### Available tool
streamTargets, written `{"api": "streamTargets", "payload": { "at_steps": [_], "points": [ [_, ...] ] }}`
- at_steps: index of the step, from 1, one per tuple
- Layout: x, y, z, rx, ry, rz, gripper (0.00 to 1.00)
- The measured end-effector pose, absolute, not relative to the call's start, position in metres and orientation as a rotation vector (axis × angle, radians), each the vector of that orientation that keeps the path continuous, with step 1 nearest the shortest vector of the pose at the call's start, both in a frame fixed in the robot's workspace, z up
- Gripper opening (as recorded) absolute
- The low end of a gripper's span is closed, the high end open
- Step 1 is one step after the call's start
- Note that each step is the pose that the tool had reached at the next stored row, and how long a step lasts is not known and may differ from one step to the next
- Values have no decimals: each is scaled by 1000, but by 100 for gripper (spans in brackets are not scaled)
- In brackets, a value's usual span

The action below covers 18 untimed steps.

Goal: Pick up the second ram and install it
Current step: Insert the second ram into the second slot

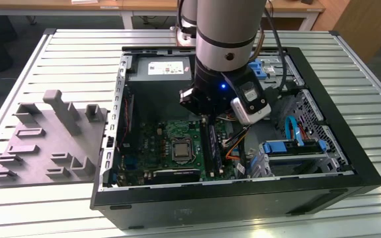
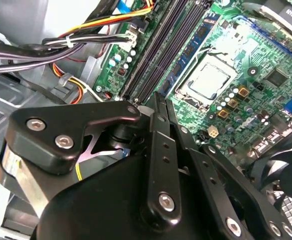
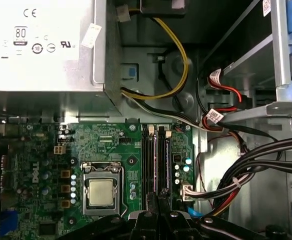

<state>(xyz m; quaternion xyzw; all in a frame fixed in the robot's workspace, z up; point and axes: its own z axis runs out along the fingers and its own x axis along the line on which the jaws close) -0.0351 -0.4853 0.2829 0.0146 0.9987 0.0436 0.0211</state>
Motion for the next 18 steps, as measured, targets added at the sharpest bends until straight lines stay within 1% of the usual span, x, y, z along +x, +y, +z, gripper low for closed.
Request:
{"api": "streamTargets", "payload": {
  "at_steps": [18],
  "points": [
    [-35,-485,267,76,3095,125,12]
  ]
}}
